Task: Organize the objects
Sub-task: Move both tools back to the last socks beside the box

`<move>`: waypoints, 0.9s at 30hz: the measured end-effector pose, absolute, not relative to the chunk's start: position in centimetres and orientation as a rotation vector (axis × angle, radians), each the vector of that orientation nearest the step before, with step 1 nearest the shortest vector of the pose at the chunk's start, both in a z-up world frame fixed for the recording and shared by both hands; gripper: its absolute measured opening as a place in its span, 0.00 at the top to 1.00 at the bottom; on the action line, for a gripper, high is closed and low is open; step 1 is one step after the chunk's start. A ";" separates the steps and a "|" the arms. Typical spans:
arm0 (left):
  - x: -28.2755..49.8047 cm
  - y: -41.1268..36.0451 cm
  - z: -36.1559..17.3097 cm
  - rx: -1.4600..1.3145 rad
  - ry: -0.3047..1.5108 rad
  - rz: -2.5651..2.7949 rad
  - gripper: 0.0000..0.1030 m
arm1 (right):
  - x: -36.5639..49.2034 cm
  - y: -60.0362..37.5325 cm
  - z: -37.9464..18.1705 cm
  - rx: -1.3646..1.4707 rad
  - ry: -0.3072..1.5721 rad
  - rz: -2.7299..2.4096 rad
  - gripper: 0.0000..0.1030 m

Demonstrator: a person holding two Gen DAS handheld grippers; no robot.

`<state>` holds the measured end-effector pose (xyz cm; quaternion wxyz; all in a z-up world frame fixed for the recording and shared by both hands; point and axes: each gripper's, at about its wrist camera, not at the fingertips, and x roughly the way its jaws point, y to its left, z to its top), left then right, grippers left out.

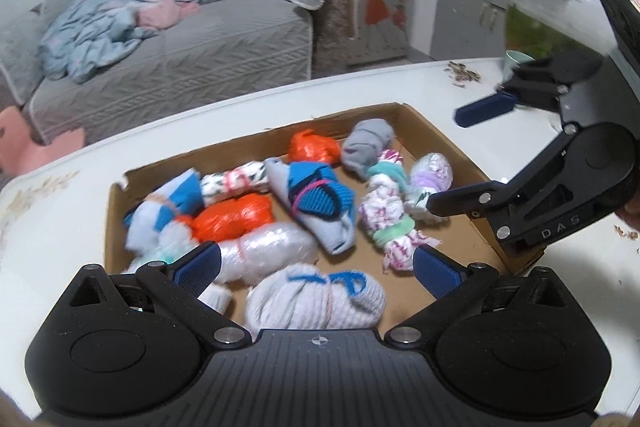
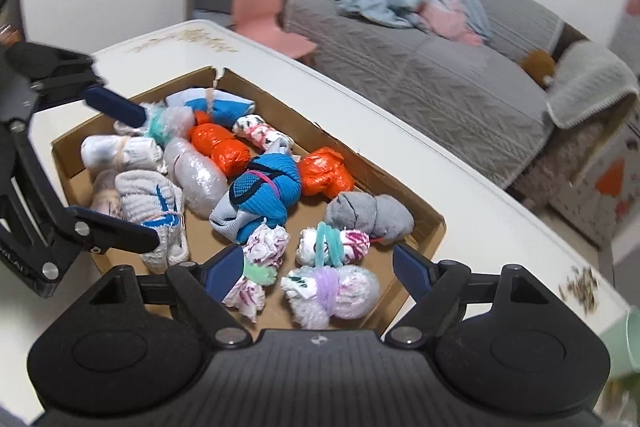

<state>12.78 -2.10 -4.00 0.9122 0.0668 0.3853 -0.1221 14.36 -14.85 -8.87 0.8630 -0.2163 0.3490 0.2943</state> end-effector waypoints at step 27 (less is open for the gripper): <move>-0.4 4.3 -5.3 -0.091 0.693 -0.027 0.00 | 2.4 -15.8 -9.8 -0.245 0.687 0.522 0.13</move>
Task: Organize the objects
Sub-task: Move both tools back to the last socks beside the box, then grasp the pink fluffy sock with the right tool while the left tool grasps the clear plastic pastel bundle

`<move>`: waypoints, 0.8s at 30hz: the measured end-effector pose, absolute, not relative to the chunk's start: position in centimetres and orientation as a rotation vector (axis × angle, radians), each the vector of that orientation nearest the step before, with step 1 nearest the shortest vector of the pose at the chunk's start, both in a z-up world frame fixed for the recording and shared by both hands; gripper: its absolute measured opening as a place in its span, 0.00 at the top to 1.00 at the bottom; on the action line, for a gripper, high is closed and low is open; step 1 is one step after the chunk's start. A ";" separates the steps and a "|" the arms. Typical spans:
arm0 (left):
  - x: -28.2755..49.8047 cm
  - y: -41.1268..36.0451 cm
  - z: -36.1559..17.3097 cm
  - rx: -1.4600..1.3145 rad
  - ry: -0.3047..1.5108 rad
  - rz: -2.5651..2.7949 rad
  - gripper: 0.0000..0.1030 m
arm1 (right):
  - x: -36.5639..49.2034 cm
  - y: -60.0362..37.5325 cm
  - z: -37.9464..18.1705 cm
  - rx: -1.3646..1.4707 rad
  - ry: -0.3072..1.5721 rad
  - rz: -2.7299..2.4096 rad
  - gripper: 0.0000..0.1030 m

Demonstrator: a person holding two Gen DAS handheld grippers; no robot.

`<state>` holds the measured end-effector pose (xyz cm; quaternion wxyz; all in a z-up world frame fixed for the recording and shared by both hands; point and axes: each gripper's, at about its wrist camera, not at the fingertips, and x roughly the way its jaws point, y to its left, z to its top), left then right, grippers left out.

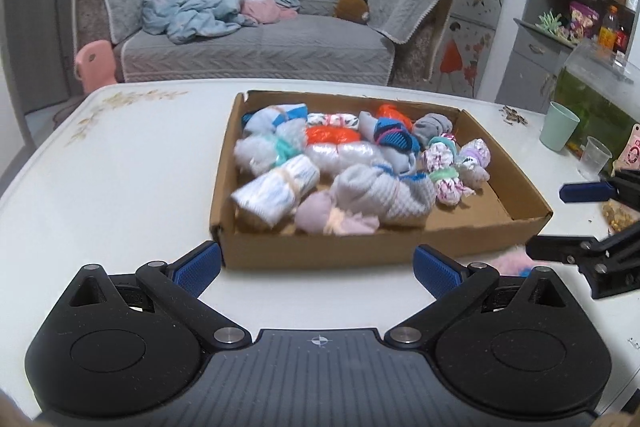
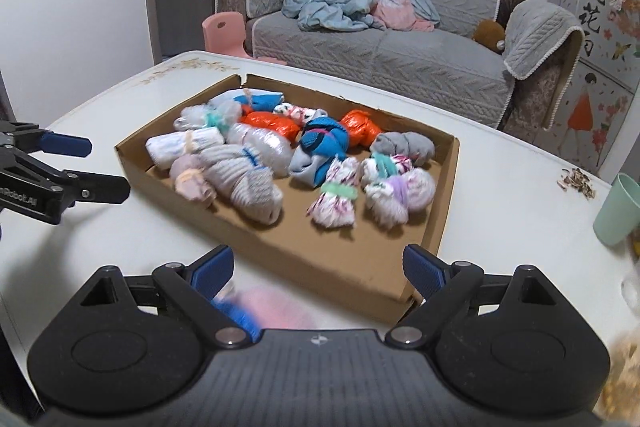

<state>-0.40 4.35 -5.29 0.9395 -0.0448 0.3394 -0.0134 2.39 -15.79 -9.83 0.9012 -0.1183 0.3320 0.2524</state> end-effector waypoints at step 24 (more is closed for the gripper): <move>-5.3 0.2 -10.3 -0.035 0.663 -0.089 0.00 | 0.7 -16.8 -14.8 -0.223 0.582 0.663 0.36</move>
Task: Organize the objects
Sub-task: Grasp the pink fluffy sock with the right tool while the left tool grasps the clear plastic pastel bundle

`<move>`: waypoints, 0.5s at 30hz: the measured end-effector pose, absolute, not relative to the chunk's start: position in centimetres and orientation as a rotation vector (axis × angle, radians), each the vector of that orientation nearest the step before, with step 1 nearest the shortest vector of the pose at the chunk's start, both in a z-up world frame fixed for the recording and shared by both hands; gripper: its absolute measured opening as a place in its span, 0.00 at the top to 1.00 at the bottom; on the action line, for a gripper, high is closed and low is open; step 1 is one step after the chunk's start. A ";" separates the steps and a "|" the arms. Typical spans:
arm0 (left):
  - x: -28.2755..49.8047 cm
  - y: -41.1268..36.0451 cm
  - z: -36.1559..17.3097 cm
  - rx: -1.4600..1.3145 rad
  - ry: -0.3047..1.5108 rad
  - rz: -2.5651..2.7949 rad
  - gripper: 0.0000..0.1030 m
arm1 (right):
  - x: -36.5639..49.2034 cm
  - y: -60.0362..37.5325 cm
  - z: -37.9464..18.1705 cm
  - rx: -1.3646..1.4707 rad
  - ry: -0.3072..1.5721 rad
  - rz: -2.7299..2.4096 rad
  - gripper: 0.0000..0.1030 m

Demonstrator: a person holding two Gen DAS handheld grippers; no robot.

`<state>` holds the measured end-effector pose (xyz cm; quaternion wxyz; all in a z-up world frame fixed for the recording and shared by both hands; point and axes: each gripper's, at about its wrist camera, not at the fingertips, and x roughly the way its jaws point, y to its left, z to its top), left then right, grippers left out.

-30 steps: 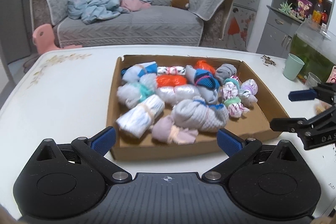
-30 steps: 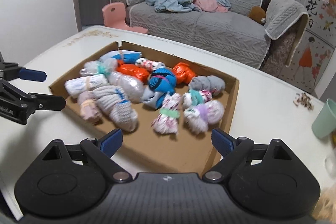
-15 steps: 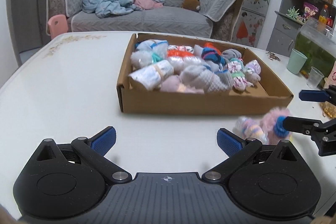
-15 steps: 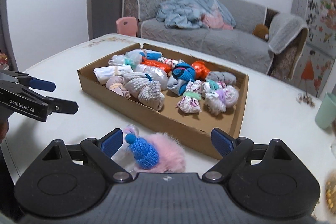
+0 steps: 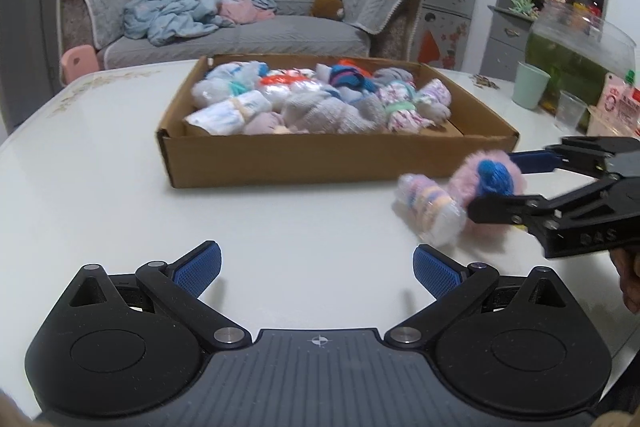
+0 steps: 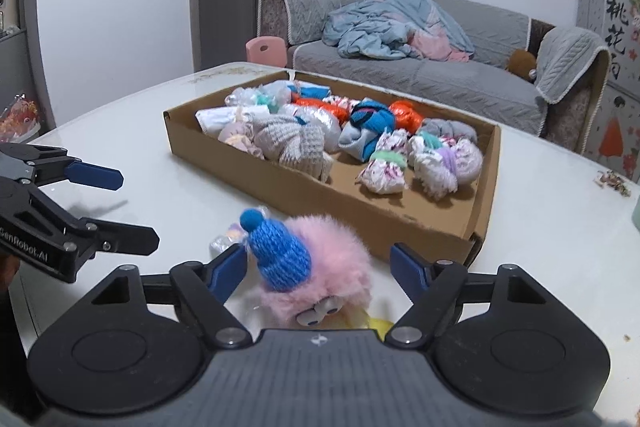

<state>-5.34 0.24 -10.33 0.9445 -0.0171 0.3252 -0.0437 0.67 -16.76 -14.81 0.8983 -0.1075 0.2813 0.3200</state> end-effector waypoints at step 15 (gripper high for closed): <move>-1.9 -5.4 -9.9 0.038 0.641 -0.210 0.00 | 0.1 -19.5 -16.0 -0.180 0.612 0.661 0.66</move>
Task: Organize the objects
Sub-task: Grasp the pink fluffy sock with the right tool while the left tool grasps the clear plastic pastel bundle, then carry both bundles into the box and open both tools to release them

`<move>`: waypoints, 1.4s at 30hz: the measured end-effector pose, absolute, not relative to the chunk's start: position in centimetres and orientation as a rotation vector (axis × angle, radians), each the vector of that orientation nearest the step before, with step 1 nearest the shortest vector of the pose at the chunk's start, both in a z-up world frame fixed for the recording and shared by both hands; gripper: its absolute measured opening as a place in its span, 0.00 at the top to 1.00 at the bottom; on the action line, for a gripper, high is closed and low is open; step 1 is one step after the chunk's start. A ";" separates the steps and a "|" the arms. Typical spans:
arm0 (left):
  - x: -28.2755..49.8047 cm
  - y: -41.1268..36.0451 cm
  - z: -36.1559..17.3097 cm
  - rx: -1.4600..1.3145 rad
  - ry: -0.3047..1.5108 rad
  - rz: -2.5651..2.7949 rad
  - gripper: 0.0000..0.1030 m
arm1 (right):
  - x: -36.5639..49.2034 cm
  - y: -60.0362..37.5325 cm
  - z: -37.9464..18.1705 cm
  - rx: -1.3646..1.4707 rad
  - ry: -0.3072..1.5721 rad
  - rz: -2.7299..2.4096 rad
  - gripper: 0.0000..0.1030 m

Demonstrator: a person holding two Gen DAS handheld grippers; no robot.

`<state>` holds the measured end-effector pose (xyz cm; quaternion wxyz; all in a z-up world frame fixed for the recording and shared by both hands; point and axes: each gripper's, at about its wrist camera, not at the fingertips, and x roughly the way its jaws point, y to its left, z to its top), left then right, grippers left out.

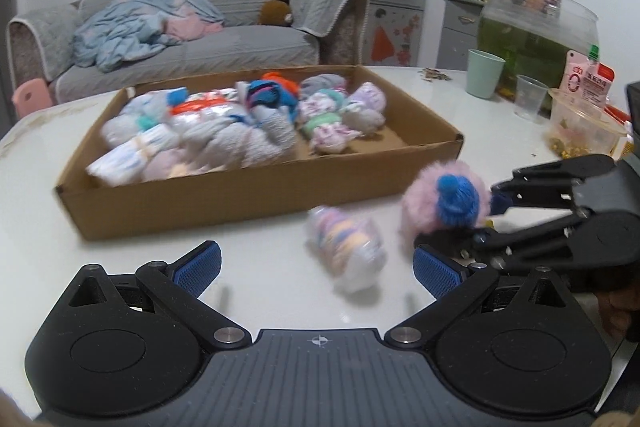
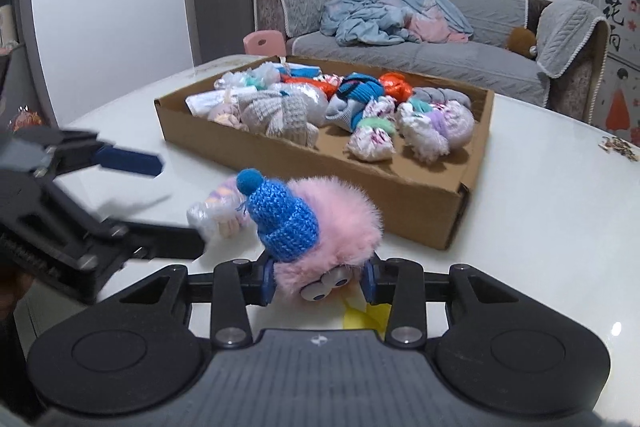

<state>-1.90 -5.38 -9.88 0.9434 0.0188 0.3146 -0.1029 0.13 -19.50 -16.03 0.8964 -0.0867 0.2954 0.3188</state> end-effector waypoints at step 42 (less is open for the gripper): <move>0.3 -4.6 -4.5 0.138 0.497 -0.254 0.66 | 2.5 -20.7 -9.6 -0.187 0.463 0.665 0.70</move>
